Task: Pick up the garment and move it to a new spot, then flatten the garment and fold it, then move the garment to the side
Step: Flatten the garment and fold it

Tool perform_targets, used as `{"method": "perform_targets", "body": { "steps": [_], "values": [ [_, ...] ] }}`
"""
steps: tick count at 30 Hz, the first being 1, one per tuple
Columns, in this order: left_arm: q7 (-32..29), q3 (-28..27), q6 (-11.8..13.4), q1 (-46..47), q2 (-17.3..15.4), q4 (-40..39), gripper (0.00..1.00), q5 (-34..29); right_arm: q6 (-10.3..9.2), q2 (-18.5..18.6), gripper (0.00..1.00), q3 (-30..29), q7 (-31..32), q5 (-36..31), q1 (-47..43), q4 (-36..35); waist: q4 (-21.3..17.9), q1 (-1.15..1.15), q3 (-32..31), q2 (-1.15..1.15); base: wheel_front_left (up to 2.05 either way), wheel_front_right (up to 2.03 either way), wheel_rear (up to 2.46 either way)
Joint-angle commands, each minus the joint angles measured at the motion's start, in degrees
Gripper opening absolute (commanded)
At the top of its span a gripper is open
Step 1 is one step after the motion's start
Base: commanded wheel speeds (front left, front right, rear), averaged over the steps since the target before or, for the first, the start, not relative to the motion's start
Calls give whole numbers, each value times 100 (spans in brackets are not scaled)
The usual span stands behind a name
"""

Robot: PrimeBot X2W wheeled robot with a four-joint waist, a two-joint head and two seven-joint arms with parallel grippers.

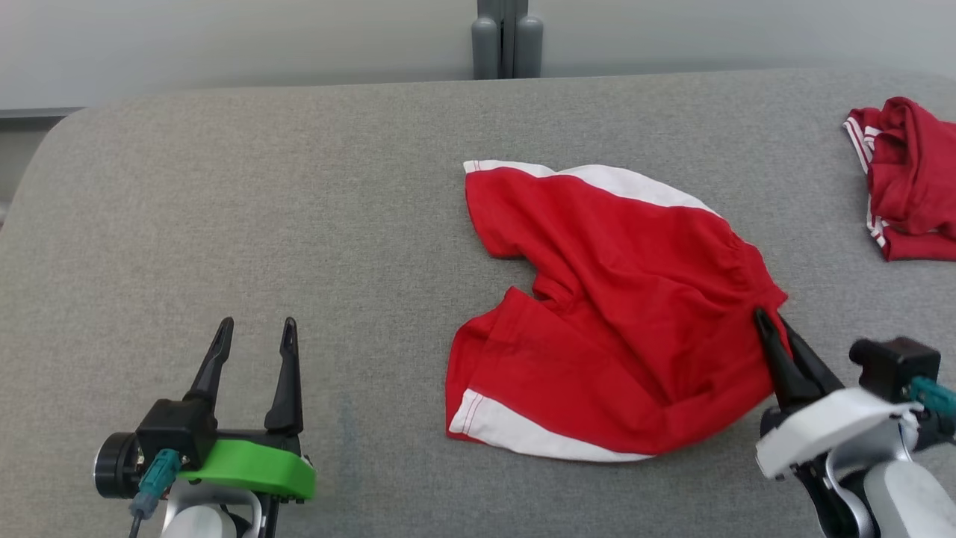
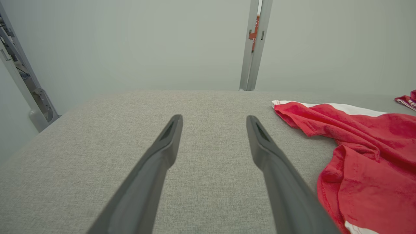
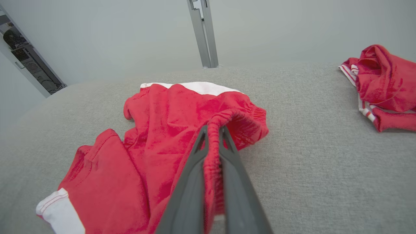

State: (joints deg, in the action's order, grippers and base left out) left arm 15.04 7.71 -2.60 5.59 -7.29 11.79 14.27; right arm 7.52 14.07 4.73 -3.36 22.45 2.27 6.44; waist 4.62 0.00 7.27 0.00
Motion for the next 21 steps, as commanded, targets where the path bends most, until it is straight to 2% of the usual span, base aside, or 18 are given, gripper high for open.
{"method": "perform_targets", "body": {
  "steps": [1,6,15,16,17,18,21],
  "values": [
    [16,-17,-39,129,22,21,100,-30,-9,-17,0,57,88,-30,429,-53,147,0,128,0,0,0,0],
    [16,20,-96,255,98,64,100,-69,-9,28,0,259,166,-187,1425,364,403,0,274,0,0,0,0],
    [16,80,-193,418,240,158,100,-129,-9,-120,0,435,-96,-427,2947,2359,804,0,475,0,0,0,0],
    [16,75,-198,439,253,167,100,-134,-9,-148,16,467,-148,-457,3072,2618,828,0,496,0,0,0,0],
    [16,77,-205,457,263,174,100,-138,-9,-158,49,501,-212,-464,3159,2797,844,0,504,0,0,0,0],
    [16,74,-211,466,271,180,100,-149,-9,-186,100,543,-282,-465,3247,3002,852,0,511,0,0,0,0],
    [16,36,-214,440,291,190,100,-167,-9,-227,100,663,-528,-382,3379,3389,823,0,507,0,0,0,0]
  ]
}}
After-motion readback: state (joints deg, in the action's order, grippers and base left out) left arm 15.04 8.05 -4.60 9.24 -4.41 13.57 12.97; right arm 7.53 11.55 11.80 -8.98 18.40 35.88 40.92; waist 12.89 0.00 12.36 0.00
